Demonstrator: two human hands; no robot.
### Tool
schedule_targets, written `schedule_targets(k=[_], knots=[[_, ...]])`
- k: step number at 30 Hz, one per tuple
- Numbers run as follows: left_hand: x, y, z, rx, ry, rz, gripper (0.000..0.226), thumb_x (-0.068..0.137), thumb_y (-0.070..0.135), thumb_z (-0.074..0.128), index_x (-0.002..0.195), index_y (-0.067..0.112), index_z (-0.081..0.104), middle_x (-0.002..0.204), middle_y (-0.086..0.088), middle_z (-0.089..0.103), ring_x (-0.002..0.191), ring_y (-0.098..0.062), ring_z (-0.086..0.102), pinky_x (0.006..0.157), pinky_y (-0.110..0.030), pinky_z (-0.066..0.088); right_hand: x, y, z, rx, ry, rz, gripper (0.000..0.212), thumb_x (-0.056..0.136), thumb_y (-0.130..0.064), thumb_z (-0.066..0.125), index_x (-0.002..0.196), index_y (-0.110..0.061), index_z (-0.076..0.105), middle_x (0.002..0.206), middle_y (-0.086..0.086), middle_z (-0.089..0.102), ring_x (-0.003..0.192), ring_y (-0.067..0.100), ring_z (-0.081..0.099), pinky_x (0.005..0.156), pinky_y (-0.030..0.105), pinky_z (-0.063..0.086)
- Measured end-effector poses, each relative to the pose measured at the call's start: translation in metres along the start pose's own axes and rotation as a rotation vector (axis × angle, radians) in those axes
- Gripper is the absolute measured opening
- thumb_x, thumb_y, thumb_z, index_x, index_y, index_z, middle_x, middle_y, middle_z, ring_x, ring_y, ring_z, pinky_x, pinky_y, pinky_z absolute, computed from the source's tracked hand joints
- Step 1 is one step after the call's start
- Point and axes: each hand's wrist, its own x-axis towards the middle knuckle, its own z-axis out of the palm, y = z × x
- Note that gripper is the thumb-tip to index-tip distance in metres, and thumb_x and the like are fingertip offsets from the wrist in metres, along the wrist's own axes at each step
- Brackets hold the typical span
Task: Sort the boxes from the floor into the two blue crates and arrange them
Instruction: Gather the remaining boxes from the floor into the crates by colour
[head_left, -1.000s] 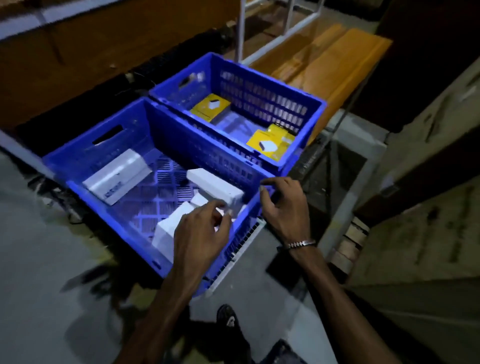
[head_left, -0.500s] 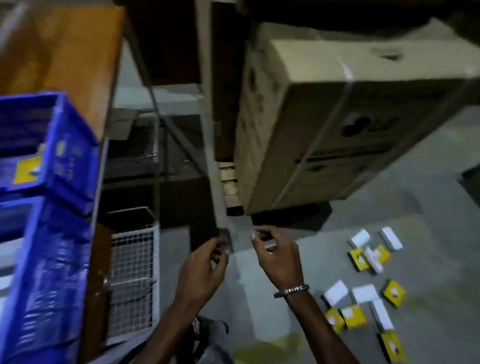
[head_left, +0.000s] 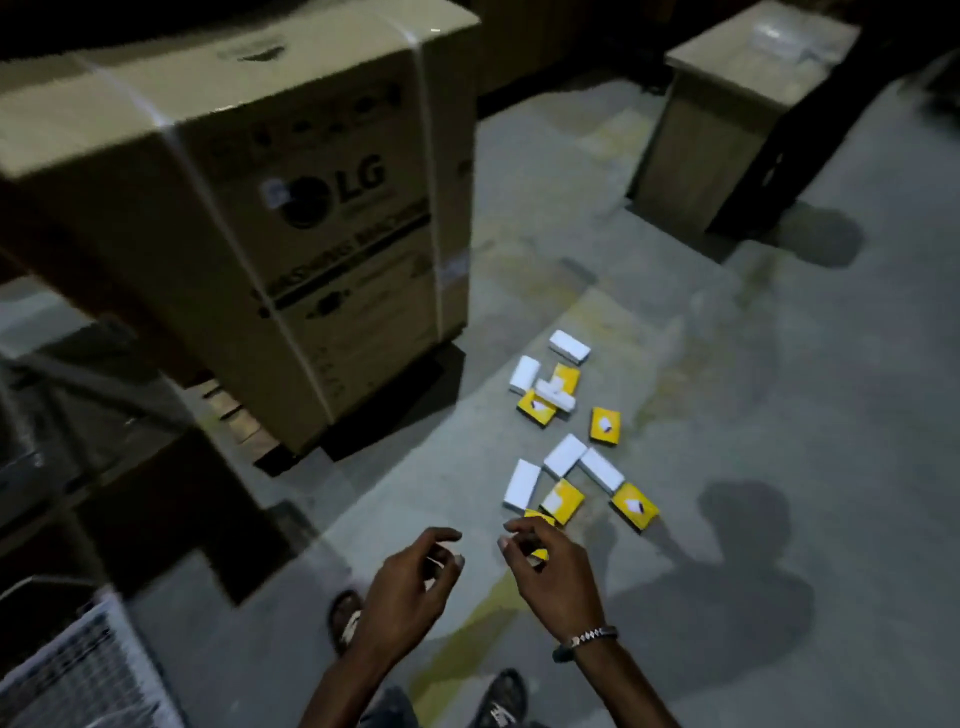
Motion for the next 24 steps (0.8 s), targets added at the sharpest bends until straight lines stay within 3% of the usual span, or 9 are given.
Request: schedule_targets(k=[5, 11, 13, 17, 19, 21, 24], knots=[[0.050, 0.050, 0.065, -0.044, -0.090, 0.065, 0.029, 0.100, 0.031, 0.067, 0.128, 0.039, 0.060, 0.090, 0.013, 0.075, 0.083, -0.005, 0.074, 0.076, -0.034, 0.060, 0.016, 0.056, -0.069, 0.045, 0.211, 0.123, 0.011, 0.089, -0.026, 0.077, 0.094, -0.034, 0.073, 0.084, -0.017, 0.074, 0.082, 0.000, 0.070, 0.069, 0.025, 0.055], [0.127, 0.077, 0.149, -0.081, -0.166, 0.037, 0.031, 0.100, 0.018, 0.067, 0.126, 0.033, 0.061, 0.081, 0.007, 0.074, 0.075, -0.009, 0.074, 0.071, -0.037, 0.061, 0.059, 0.106, -0.128, 0.060, 0.380, 0.222, 0.015, 0.090, -0.017, 0.076, 0.091, -0.032, 0.073, 0.085, -0.021, 0.073, 0.081, -0.002, 0.070, 0.071, 0.010, 0.050], [0.152, 0.082, 0.179, -0.100, -0.210, -0.005, 0.032, 0.100, 0.012, 0.067, 0.124, 0.032, 0.063, 0.081, 0.005, 0.074, 0.077, -0.008, 0.075, 0.072, -0.038, 0.061, 0.076, 0.124, -0.147, 0.034, 0.401, 0.267, 0.015, 0.089, -0.018, 0.076, 0.091, -0.032, 0.073, 0.085, -0.021, 0.073, 0.081, -0.002, 0.070, 0.070, 0.011, 0.051], [0.193, 0.084, 0.235, -0.141, -0.233, -0.162, 0.037, 0.097, -0.001, 0.062, 0.120, 0.028, 0.065, 0.079, 0.003, 0.077, 0.075, -0.012, 0.076, 0.077, -0.039, 0.062, 0.113, 0.168, -0.187, 0.007, 0.417, 0.357, 0.009, 0.090, -0.026, 0.076, 0.094, -0.034, 0.072, 0.081, -0.017, 0.073, 0.080, 0.000, 0.070, 0.069, 0.016, 0.054], [0.217, 0.077, 0.263, -0.132, -0.254, -0.260, 0.037, 0.096, -0.002, 0.062, 0.123, 0.023, 0.064, 0.080, 0.001, 0.078, 0.074, -0.009, 0.076, 0.077, -0.031, 0.062, 0.137, 0.200, -0.203, -0.008, 0.393, 0.421, 0.008, 0.090, -0.027, 0.074, 0.093, -0.033, 0.071, 0.080, -0.015, 0.073, 0.076, 0.001, 0.070, 0.069, 0.021, 0.056], [0.241, 0.067, 0.282, -0.103, -0.278, -0.349, 0.034, 0.094, 0.007, 0.068, 0.124, 0.021, 0.062, 0.084, -0.001, 0.078, 0.073, -0.004, 0.074, 0.074, -0.021, 0.057, 0.157, 0.237, -0.213, -0.056, 0.318, 0.476, 0.007, 0.090, -0.026, 0.073, 0.091, -0.033, 0.070, 0.079, -0.014, 0.073, 0.073, 0.003, 0.069, 0.068, 0.024, 0.056], [0.280, 0.037, 0.318, -0.039, -0.307, -0.414, 0.041, 0.089, 0.021, 0.079, 0.126, 0.025, 0.061, 0.087, 0.001, 0.077, 0.080, -0.009, 0.073, 0.080, -0.028, 0.056, 0.193, 0.300, -0.225, -0.125, 0.149, 0.544, 0.012, 0.090, -0.028, 0.069, 0.087, -0.038, 0.065, 0.078, -0.014, 0.071, 0.072, 0.007, 0.067, 0.066, 0.023, 0.050]])
